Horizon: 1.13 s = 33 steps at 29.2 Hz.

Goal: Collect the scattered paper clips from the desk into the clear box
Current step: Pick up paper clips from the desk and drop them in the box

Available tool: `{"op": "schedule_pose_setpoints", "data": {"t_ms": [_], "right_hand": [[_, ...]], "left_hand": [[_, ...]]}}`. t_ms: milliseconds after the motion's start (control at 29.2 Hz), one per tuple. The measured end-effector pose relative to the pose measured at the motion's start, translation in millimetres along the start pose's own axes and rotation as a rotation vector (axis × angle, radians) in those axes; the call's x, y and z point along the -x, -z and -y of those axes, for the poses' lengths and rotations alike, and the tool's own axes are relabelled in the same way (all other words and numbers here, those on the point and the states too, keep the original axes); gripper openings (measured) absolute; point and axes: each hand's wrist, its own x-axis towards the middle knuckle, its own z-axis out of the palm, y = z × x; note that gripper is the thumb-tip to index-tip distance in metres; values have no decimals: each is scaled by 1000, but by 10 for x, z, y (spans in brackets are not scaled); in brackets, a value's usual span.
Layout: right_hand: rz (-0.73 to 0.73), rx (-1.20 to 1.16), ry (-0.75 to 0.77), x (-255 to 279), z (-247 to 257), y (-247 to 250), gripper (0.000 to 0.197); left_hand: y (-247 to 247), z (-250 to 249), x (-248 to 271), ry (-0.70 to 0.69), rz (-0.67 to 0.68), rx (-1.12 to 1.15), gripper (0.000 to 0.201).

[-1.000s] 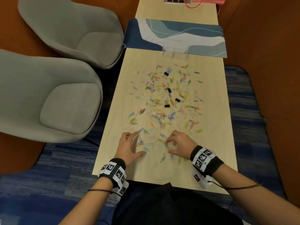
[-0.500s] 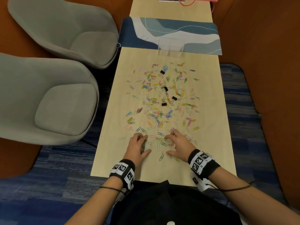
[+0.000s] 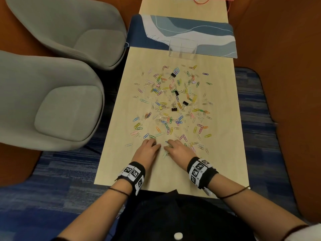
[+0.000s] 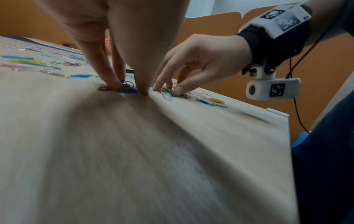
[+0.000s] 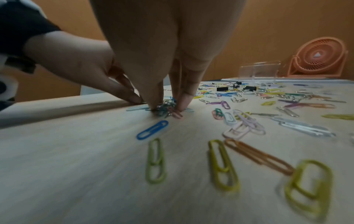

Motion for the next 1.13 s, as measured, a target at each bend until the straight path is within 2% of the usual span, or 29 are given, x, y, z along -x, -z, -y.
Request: {"op": "schedule_pose_setpoints", "data": {"t_ms": [103,239,308,410,581,787,855,958,1060,1129], "right_hand": [[45,87,8,-66,-10,57,23],[111,136,34,-111,53,242,24],[122,146,28,-145,39,295,28],[94,101,1,-186,4,341,29],[75,51,-99,-250,-75,392,28],[22,-8,-163,-320,-230,395,29],[-12,-95,-182,-321,-322,402,26],[-74,-334,-273,-310,-508,478,17],[-111,-708,-396,-296,-739,584,13],[-93,-1065,-473,-287,-855,734,15]], "left_hand": [[66,-38,-102,35,63,-38,18],[162,-64,-238,49,139,-71,17],[188,-51,-279,51,147,-48,24],[199,-17,-324,35,140,-11,46],[258,-47,-429,78,171,-38,22],[374,-86,-574,121,209,-44,19],[413,-51,-619,126,215,1,20],[484,43,-671,179,181,187,13],[664,110,-792,233,94,419,5],[865,122,-943,234,39,561,5]]}}
